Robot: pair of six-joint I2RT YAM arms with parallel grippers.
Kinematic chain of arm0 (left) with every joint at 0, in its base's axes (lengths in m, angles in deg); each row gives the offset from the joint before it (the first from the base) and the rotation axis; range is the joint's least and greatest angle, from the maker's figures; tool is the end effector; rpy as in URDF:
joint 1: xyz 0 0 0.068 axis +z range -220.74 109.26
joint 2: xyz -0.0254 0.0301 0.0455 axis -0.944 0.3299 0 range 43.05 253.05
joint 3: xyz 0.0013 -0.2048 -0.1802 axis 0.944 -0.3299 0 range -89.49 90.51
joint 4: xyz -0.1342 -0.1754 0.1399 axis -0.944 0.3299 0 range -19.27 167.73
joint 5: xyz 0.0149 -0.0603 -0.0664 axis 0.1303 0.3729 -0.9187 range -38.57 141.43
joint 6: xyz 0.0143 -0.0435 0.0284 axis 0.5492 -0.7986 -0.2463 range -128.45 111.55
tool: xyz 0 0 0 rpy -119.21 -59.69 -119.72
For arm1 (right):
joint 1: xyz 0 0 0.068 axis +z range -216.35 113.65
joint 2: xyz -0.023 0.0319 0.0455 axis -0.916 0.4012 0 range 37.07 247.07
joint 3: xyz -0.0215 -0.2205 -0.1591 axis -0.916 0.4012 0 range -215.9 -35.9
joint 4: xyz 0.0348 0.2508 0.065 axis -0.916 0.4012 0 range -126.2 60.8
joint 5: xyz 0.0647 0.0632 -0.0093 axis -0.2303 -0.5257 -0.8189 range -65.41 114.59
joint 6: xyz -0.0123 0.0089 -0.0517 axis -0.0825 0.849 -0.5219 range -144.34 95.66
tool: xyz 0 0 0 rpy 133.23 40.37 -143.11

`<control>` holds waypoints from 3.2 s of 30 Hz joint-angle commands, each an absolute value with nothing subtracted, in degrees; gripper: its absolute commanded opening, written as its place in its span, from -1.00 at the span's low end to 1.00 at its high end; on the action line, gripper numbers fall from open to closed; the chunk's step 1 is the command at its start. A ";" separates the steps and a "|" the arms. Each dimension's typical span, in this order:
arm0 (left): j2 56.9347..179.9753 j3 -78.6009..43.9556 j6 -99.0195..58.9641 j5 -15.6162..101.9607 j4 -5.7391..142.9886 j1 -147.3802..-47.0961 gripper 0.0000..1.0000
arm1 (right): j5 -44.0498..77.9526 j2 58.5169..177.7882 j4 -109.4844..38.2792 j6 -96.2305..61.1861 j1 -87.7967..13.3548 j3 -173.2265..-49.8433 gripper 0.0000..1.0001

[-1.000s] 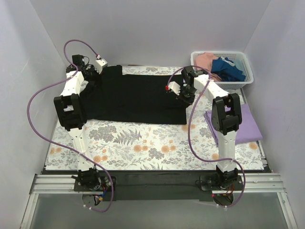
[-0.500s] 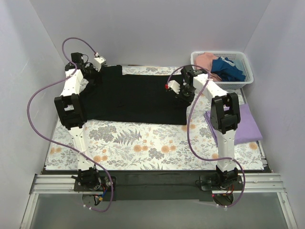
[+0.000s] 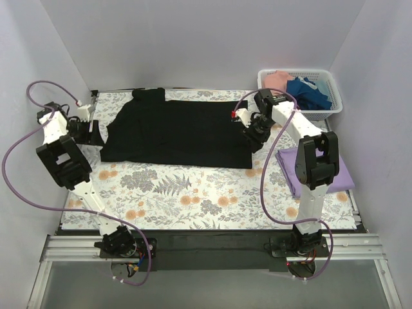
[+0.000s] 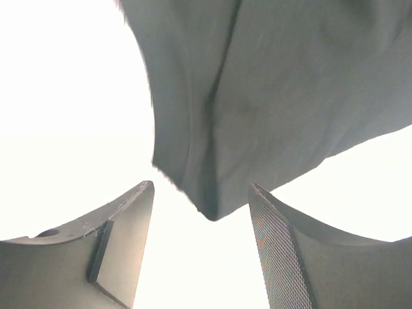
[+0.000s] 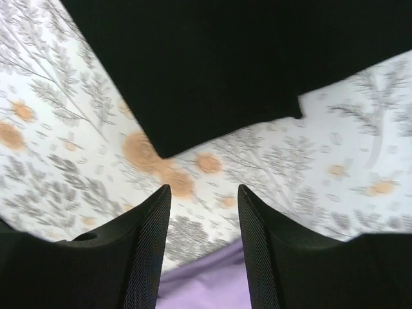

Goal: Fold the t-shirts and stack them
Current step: Fold the tshirt

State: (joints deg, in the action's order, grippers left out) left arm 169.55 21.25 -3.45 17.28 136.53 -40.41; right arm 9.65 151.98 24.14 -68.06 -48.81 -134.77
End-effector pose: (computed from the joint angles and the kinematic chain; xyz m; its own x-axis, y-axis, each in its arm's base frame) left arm 0.3936 0.2071 0.2146 -0.8808 -0.4317 -0.1946 -0.2710 0.7966 -0.5404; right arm 0.3870 0.1319 0.2376 -0.4284 -0.8358 -0.3435 -0.8928 0.4501 0.0184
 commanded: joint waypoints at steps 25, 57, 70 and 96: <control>163.11 8.24 -6.07 18.21 132.61 -40.86 0.20 | -8.37 162.05 24.27 -46.40 -54.13 -127.93 -0.07; 153.01 -11.26 1.30 29.02 128.56 -39.54 -1.00 | 2.97 153.19 24.62 -52.90 -56.94 -115.45 -0.97; 143.68 -16.12 7.02 26.05 132.77 -36.81 -0.39 | 2.71 143.33 28.13 -57.03 -54.75 -110.42 -0.28; 178.66 33.03 -31.47 29.64 108.00 -59.40 -0.05 | 10.52 172.60 4.51 -65.38 -54.92 -159.66 0.23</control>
State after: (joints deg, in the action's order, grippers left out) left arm 180.41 29.55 -27.26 27.66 110.78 -60.19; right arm 8.76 173.60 14.32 -62.75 -54.71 -160.54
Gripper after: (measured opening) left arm 0.478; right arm 0.614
